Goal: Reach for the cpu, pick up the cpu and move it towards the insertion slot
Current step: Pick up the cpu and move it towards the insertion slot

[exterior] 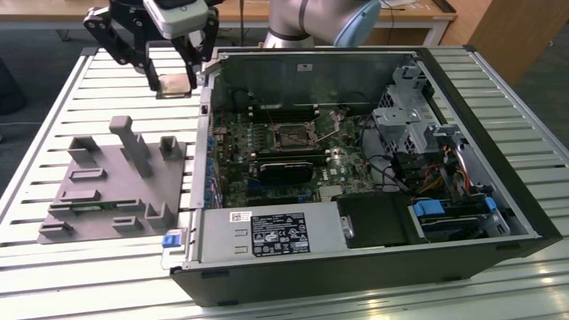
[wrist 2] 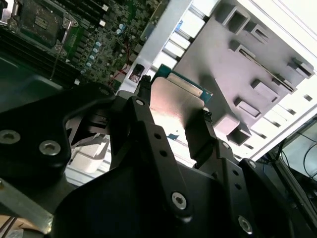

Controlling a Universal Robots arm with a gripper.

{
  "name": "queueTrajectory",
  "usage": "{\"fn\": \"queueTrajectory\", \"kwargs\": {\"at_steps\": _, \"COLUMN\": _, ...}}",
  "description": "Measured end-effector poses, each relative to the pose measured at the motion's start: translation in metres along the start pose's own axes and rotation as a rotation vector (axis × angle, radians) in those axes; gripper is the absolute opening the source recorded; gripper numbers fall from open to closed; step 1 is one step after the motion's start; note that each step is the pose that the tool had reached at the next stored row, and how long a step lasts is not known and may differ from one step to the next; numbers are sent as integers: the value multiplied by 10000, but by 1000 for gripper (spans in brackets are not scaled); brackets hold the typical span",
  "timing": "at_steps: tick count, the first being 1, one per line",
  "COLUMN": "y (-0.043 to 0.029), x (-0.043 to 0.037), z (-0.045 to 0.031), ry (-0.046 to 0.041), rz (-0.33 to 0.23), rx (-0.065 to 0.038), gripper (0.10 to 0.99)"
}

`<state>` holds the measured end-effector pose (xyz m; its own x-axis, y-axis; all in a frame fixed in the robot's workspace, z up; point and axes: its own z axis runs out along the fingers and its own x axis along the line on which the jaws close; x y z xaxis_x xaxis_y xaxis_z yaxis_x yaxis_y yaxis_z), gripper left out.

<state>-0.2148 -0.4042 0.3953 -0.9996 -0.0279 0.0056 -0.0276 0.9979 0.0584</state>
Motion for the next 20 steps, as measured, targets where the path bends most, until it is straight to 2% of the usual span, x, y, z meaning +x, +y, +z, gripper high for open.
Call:
{"fn": "queueTrajectory", "kwargs": {"at_steps": 8, "y": 7, "x": -108, "z": 0, "ry": 0, "rz": -1, "rx": 0, "gripper": 529}}
{"fn": "queueTrajectory", "kwargs": {"at_steps": 20, "y": 15, "x": -204, "z": 0, "ry": -1, "rz": 0, "rx": 0, "gripper": 529}}
